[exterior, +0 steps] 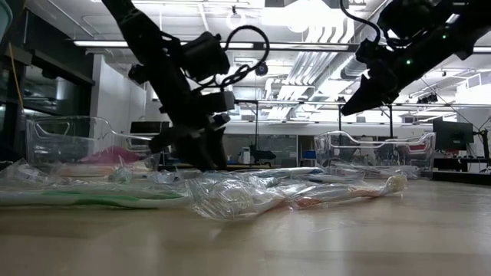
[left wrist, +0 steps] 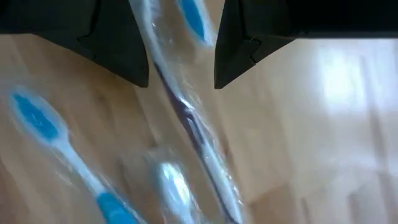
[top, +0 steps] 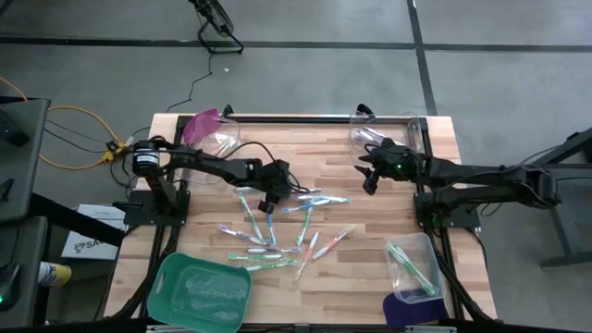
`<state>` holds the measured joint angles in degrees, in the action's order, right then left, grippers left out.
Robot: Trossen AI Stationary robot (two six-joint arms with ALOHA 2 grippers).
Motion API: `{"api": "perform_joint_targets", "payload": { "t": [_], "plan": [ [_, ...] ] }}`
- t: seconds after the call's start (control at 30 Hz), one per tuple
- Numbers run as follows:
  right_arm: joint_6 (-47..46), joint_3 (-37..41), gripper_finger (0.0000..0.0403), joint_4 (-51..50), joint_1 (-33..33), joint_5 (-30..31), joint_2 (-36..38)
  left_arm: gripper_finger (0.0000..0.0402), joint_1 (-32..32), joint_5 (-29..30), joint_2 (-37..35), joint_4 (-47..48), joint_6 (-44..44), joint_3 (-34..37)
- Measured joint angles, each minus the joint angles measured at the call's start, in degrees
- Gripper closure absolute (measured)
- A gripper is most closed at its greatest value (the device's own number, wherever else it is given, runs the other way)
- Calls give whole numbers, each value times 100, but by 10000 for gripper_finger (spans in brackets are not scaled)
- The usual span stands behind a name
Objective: Pick & Place Toothbrushes
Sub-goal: Put the purple toothbrush into the right transparent bin
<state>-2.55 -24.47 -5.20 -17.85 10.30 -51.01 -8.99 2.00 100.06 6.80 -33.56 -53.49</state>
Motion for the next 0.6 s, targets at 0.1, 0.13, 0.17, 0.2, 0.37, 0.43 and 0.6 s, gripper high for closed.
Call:
{"api": "perform_joint_targets", "payload": {
  "t": [0.1, 0.13, 0.17, 0.2, 0.37, 0.43, 0.6],
  "plan": [
    [82, 0, 256, 69, 0, 5, -86, 225, 11, -126, 16, 267, 68, -76],
    [85, 0, 256, 78, 0, 1, -97, 225, 11, -147, 16, 311, 85, -95],
    [87, 0, 256, 124, 0, 3, -108, 227, 11, -147, 14, 341, 85, -103],
    [87, 0, 256, 129, 0, 2, -111, 231, 11, -146, 14, 382, 87, -103],
    [70, 0, 256, 154, 0, 0, -108, 264, 0, -136, 14, 532, 90, -103],
    [70, 0, 256, 164, 0, -1, -109, 280, 0, -136, 14, 538, 87, -103],
    [68, 0, 256, 171, 0, -2, -108, 322, 0, -119, 14, 542, -133, -103]
  ]
}}
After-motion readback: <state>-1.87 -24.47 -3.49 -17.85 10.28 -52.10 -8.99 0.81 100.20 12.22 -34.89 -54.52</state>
